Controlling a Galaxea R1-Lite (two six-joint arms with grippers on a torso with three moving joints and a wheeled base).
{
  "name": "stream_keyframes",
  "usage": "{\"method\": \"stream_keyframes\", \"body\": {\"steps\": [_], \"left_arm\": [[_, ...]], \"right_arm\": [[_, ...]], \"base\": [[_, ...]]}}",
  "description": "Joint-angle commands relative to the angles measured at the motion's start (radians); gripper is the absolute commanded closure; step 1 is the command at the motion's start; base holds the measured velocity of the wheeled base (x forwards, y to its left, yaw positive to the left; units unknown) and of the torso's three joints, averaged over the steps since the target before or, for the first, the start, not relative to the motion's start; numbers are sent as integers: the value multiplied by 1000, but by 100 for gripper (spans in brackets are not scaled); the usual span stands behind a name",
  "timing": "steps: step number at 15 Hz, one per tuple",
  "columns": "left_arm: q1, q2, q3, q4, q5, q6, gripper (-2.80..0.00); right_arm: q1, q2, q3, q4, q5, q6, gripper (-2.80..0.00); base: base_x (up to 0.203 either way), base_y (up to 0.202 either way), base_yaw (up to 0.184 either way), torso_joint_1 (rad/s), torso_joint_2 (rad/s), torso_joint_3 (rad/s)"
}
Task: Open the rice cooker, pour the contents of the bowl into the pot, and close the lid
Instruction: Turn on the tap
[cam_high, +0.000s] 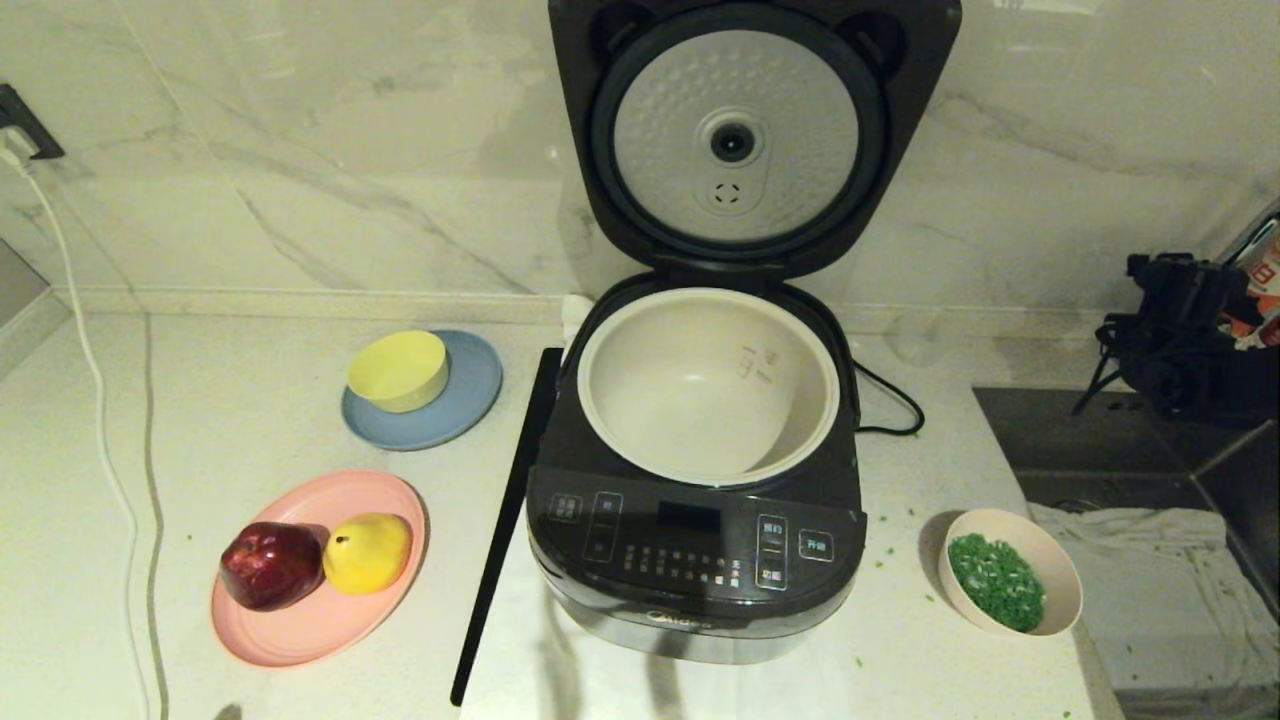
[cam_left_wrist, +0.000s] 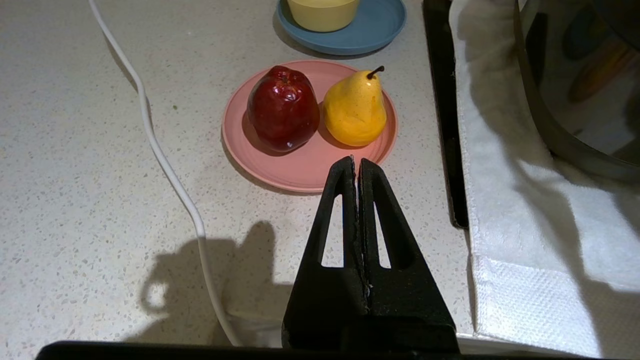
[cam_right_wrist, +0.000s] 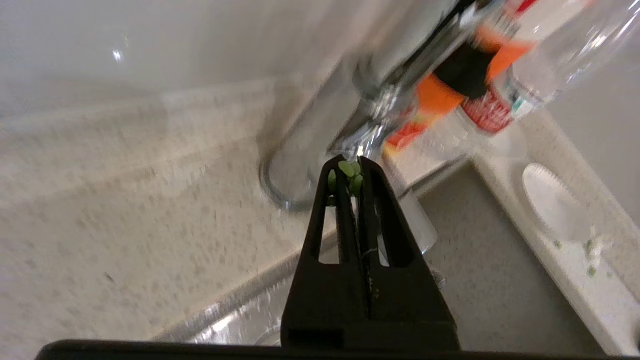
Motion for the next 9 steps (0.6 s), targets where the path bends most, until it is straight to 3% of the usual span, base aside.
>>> {"method": "stream_keyframes", "body": {"steps": [1,9], "left_arm": [[1,1,9,-1,-1,-1,0],[1,1,9,-1,1,0,0]], "right_arm": [[-1,-18,19,-5,-5,-1,0],[-2,-58,83,-11,-5,0,0]], "base": [[0,0,0,0,0,0],[0,0,0,0,0,0]]}}
